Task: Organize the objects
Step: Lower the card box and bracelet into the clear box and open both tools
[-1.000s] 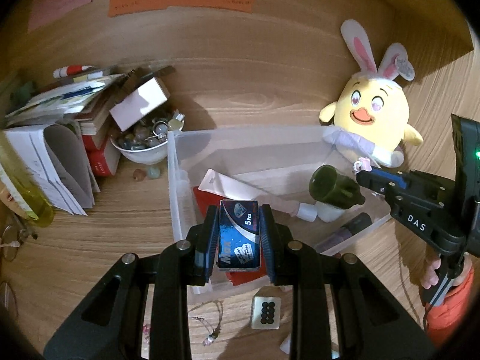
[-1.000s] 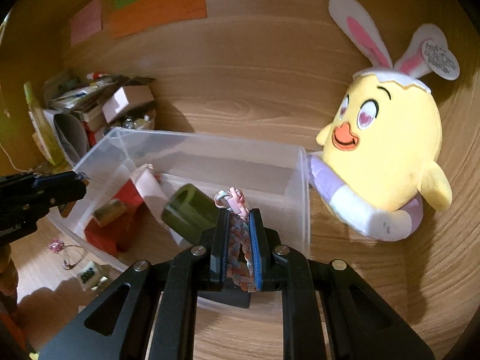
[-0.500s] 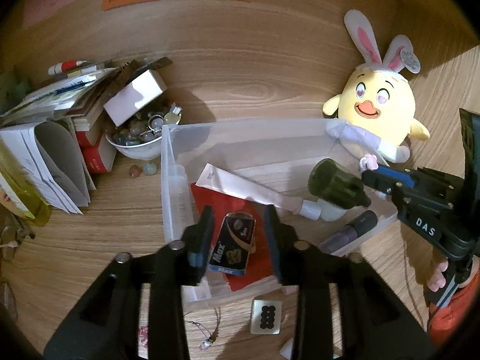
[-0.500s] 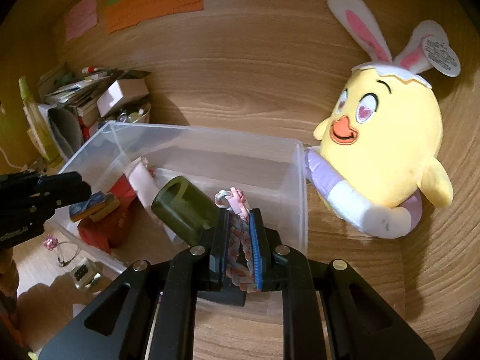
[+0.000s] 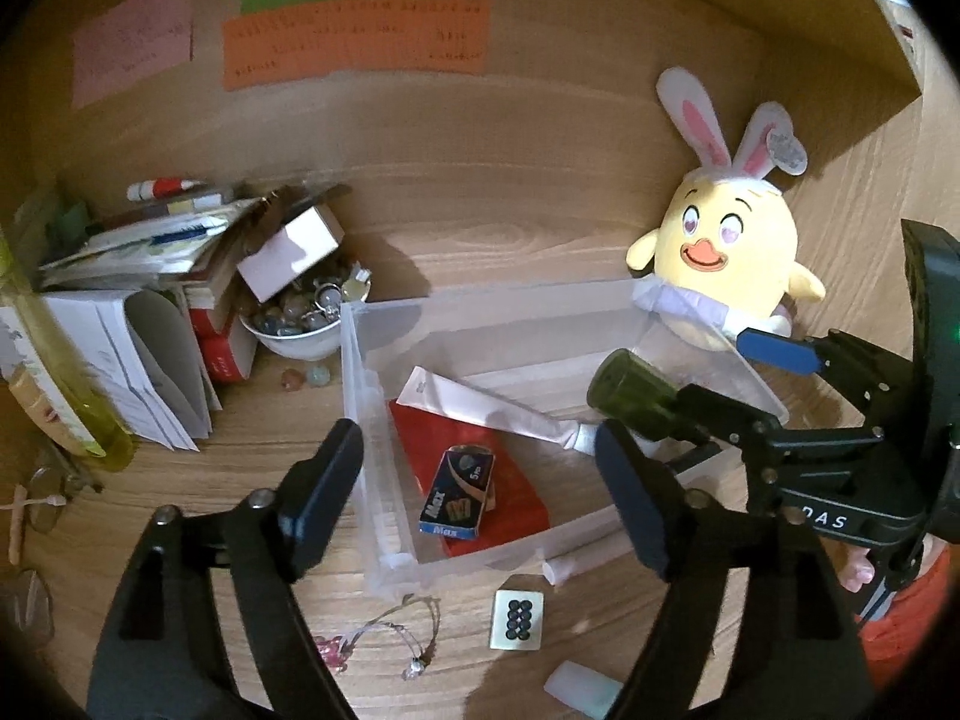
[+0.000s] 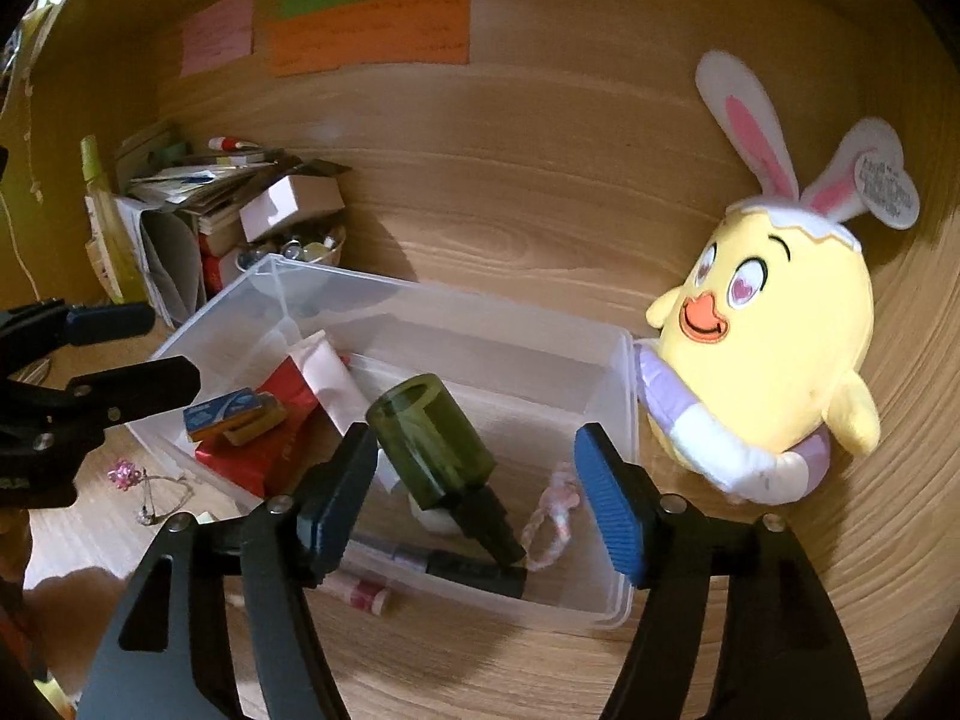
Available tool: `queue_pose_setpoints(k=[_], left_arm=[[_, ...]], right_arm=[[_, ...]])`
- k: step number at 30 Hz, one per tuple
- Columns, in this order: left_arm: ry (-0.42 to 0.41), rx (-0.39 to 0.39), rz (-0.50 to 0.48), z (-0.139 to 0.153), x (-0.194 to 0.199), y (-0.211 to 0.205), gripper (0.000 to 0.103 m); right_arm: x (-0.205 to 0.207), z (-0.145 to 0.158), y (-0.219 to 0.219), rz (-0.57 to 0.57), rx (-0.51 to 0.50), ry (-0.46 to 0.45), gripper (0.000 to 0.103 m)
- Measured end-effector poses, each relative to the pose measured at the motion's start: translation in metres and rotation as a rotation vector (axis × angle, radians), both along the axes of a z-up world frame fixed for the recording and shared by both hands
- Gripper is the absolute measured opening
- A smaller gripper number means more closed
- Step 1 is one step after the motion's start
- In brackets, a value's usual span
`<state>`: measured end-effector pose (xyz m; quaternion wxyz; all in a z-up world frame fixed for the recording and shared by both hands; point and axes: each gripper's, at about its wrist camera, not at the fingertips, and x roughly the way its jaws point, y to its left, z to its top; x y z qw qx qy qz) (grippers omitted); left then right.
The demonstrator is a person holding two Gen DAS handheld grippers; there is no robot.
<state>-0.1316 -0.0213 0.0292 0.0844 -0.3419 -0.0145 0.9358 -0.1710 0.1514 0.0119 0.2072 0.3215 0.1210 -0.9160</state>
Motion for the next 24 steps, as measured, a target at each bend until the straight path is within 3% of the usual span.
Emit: queue_pose_setpoints(k=[4,9,17,24], left_arm=[[0.016,-0.002,0.01,0.006,0.008,-0.002,0.092],[0.034,-0.026,0.026,0.012,0.021,-0.005,0.096],[0.031,-0.03,0.042,0.011,0.041,-0.017,0.097],[0.006,-0.06,0.074,0.0,0.057,-0.031,0.098]], right_arm=[[0.009,0.007,-0.001,0.012,-0.01,0.018,0.076],[0.024,0.02,-0.001,0.033,-0.019,0.041,0.085],[0.05,0.035,0.002,0.058,-0.051,0.067,0.088],[0.065,0.028,0.004,0.065,-0.046,0.055,0.088]])
